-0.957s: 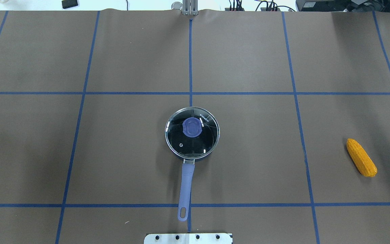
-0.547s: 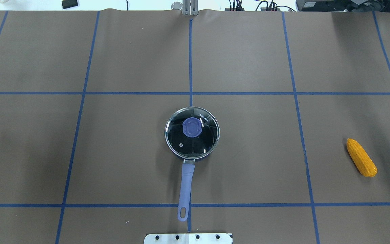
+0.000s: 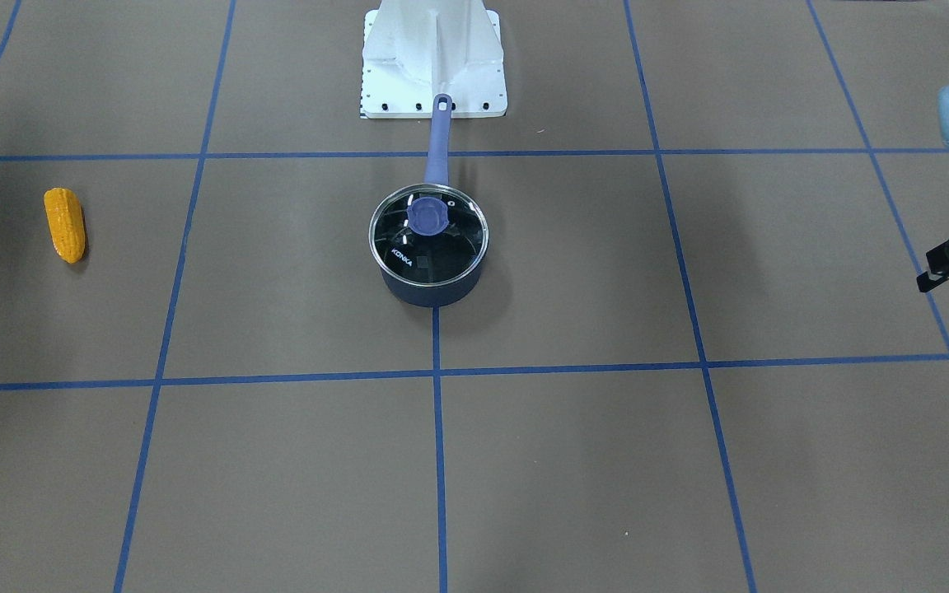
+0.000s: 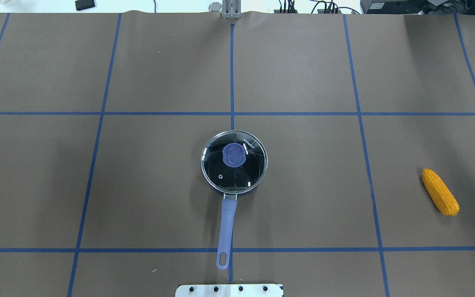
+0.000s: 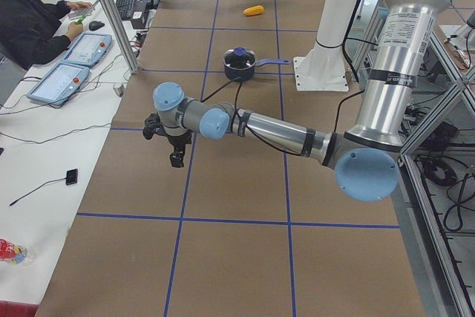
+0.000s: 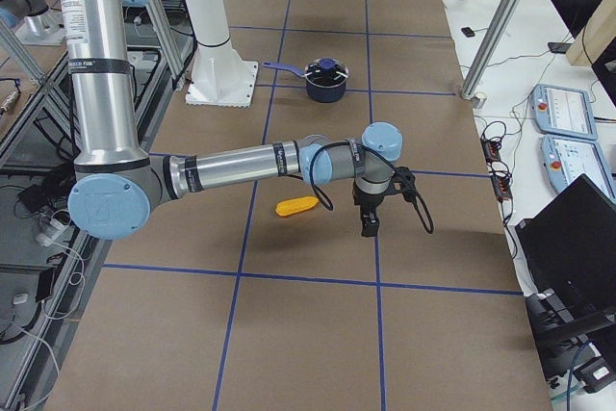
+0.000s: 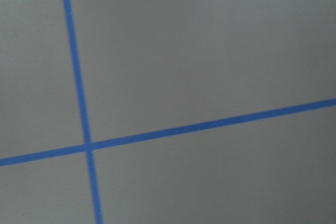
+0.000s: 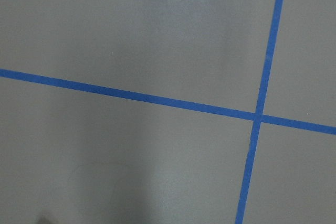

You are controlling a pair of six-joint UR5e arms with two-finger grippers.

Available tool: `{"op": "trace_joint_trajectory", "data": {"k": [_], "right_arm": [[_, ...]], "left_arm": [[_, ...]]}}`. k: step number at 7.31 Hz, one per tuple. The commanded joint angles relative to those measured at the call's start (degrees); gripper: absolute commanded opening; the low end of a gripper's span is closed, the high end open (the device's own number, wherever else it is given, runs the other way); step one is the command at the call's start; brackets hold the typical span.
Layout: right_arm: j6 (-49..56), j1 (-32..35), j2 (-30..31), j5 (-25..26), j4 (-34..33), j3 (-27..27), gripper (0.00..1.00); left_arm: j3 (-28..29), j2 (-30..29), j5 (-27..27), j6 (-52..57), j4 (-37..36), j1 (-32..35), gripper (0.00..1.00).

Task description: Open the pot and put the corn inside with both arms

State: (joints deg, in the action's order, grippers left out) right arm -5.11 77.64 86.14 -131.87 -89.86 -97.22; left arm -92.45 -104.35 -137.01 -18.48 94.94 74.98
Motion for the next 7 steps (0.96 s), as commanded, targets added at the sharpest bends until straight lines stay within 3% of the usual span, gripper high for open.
{"op": "trace_joint_trajectory", "data": {"k": [1,3,5,7], "right_arm": [[0.01,-1.52,2.08,-0.92,0.03,-2.35,1.0],[-0.34,-3.79,7.61,-1.72,3.6,-7.35,1.0],[-5.06,-7.65,13.85,-1.63,15.8,-7.46,0.98],[-9.29,-11.87,15.98,-1.11,20.68,-7.37,0.98]], "left_arm": [[0.26,-9.17,-2.65,-11.36,-0.89,-5.26,0.99],[0.35,-17.09,-1.08,-16.14,-3.44,-9.76,0.99],[0.17,-22.54,3.05,-19.03,-3.62,-14.48,0.99],[-0.27,-26.25,6.47,-27.79,-3.62,-19.58,0.99]]}}
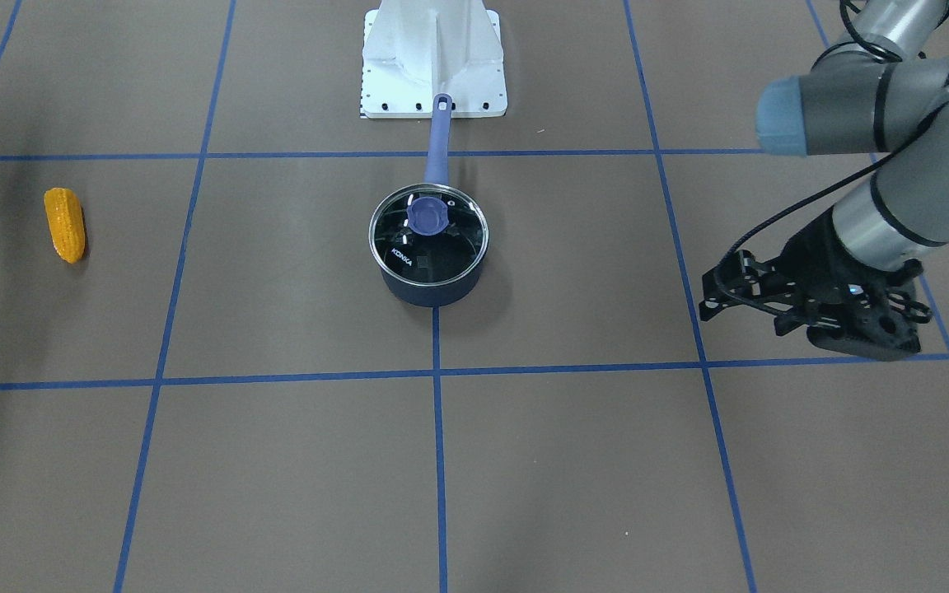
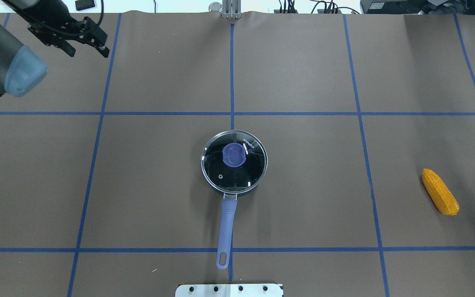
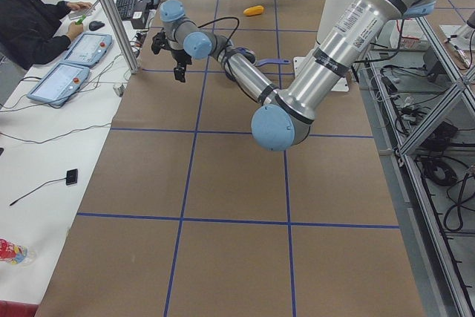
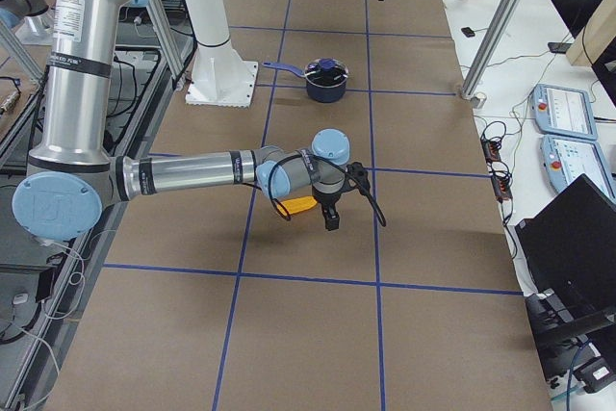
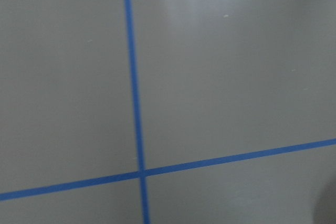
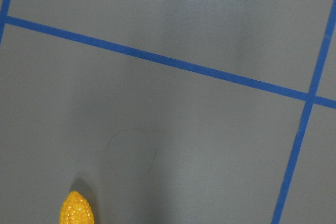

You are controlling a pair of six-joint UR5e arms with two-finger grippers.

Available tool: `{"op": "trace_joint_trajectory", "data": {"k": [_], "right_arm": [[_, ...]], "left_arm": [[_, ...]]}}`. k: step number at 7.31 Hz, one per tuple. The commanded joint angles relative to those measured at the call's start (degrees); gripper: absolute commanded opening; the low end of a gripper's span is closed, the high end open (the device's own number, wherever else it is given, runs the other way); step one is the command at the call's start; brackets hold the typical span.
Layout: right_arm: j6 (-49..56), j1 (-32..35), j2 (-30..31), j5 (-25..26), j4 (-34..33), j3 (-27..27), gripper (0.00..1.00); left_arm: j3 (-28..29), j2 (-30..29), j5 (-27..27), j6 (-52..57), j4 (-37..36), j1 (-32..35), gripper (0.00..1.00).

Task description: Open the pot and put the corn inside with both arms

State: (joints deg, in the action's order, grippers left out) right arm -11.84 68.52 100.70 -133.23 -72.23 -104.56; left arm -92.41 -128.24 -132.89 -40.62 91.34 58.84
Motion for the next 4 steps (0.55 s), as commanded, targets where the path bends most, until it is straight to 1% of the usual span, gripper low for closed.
{"op": "trace_joint_trajectory", "data": {"k": [1,2,3,4], "right_arm": [[-2.66,-4.86,1.43,0.34,3.06,-0.21,0.96],[-2.75,-6.01,1.34,0.34,3.15,-0.21,0.96],[-5.62,-7.33,1.25,0.34,3.5,-0.3,0.95],[-13.13,-11.35,1.08,2.6,7.68,-0.3,0.95]], "left_arm": [[-1.45,-3.67,5.5,-11.18,-0.03,-7.04,0.99],[-1.98,-4.72,8.23,-15.15,-0.2,-9.6,1.0],[-2.59,-6.39,9.65,-17.02,-2.99,-12.23,1.0],[-3.82,-9.02,10.97,-17.47,-8.58,-15.04,1.0]]}}
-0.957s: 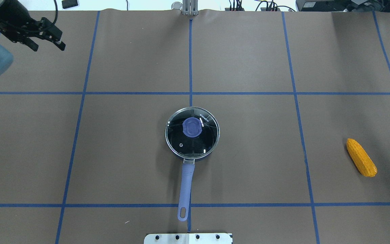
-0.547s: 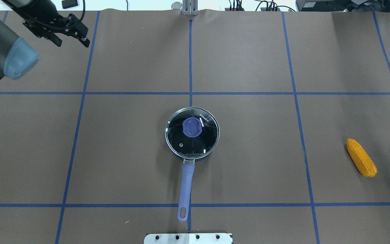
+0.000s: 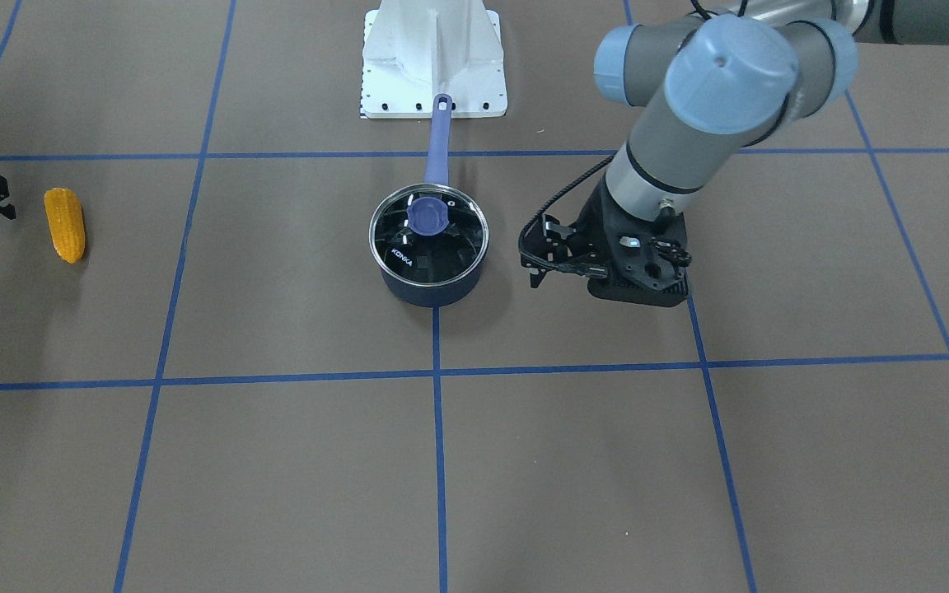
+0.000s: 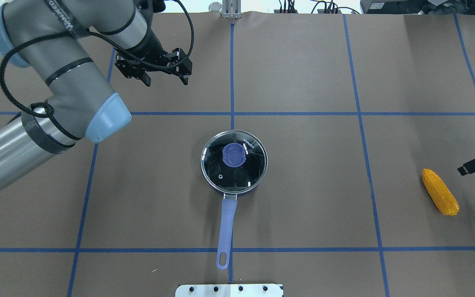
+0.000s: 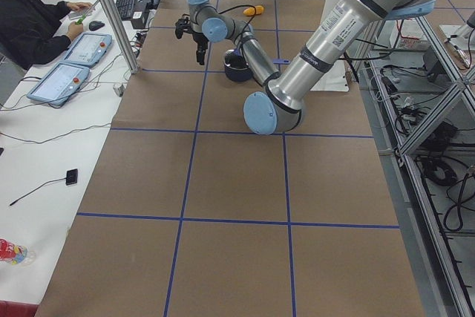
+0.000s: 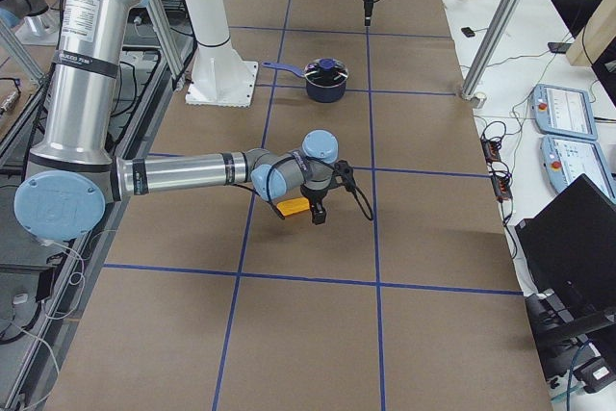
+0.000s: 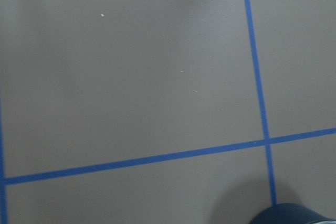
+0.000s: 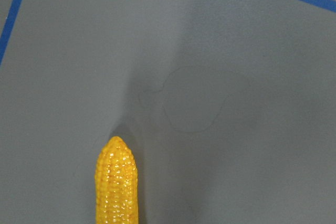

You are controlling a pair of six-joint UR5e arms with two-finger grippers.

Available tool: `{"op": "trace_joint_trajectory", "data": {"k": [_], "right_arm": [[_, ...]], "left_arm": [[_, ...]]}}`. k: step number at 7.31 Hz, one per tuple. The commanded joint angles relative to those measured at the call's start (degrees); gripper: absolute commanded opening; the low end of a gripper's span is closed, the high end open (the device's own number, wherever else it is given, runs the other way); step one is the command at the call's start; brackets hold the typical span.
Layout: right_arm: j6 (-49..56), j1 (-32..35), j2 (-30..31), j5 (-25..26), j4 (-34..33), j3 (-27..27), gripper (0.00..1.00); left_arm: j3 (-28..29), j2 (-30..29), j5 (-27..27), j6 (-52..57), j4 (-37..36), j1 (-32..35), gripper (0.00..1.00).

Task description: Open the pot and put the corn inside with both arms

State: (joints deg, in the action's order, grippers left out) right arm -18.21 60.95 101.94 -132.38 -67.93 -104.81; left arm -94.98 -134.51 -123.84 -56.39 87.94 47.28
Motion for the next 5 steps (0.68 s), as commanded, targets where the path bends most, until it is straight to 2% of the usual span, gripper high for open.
{"op": "trace_joint_trajectory", "data": {"k": [1,5], "right_arm": [[-9.8,-7.39,-0.16,5.42,5.42,0.05,0.96],[-10.01,-11.38,-0.16,6.69,5.44,0.05,0.95]], "left_arm": [[-3.34,-3.21,4.12,-2.4,-7.85,-6.12,0.99],[-3.63,-5.23,9.13,-9.96,-7.87,-13.6,0.99]]}}
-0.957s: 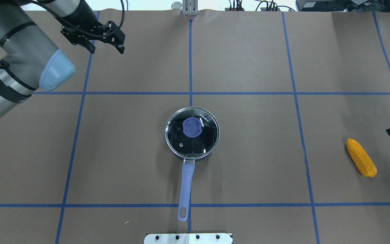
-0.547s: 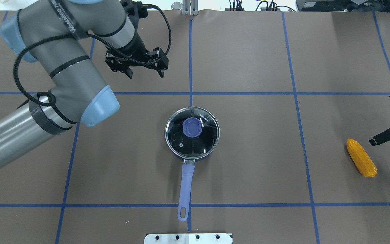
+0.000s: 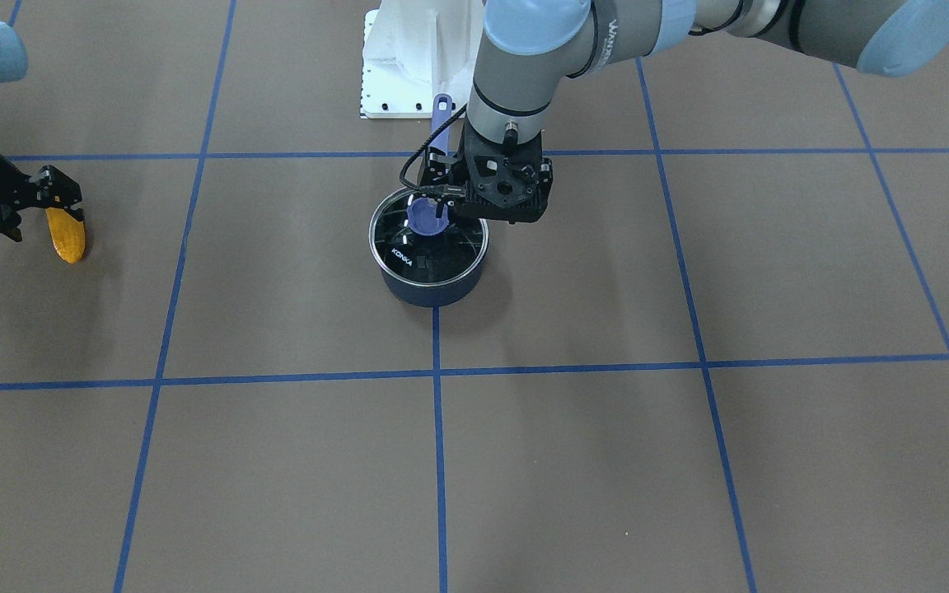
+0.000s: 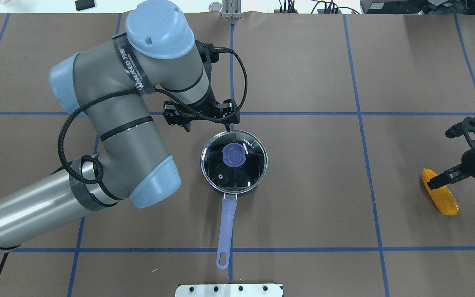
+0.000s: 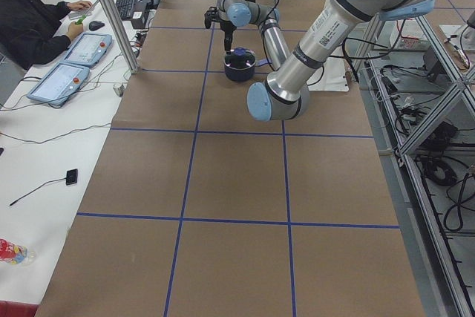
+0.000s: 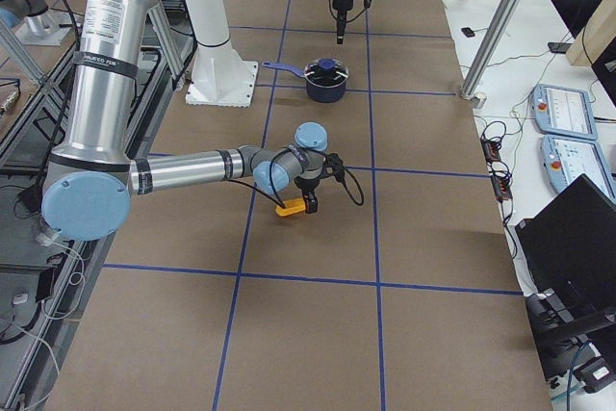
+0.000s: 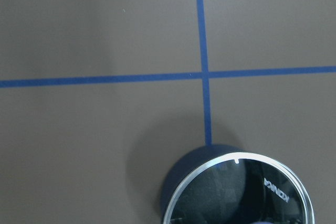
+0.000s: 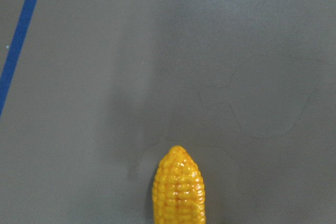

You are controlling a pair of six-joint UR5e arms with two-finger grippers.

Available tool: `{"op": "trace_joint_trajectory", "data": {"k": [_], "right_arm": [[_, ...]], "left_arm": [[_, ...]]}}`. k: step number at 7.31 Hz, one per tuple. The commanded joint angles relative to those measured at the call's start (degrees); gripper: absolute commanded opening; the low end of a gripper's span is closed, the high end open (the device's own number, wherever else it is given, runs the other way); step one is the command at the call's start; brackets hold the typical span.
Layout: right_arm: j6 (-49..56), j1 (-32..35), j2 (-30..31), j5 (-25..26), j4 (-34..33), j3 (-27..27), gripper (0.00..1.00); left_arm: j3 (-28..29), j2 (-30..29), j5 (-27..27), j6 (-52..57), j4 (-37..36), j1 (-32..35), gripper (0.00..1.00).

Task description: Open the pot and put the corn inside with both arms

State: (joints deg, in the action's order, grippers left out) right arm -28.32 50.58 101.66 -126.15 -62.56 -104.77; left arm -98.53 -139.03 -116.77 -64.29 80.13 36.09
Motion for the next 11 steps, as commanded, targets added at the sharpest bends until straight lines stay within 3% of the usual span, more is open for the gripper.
{"op": "trace_joint_trajectory", "data": {"k": [1,4,11], "right_arm": [[0.28,-1.62,0.38,0.47,0.07,0.0,0.9],[0.72,-2.59,1.43,0.56,0.07,0.0,0.86],[0.98,-4.08,1.7,0.64,-0.02,0.36,0.5]], "left_arm": [[0.0,-0.89,2.34,-2.42,-0.07,-3.12,0.99],[0.0,-0.62,2.34,-2.51,-0.07,-3.65,0.98],[0.62,-0.36,2.34,-2.16,0.55,-4.27,0.98]]}}
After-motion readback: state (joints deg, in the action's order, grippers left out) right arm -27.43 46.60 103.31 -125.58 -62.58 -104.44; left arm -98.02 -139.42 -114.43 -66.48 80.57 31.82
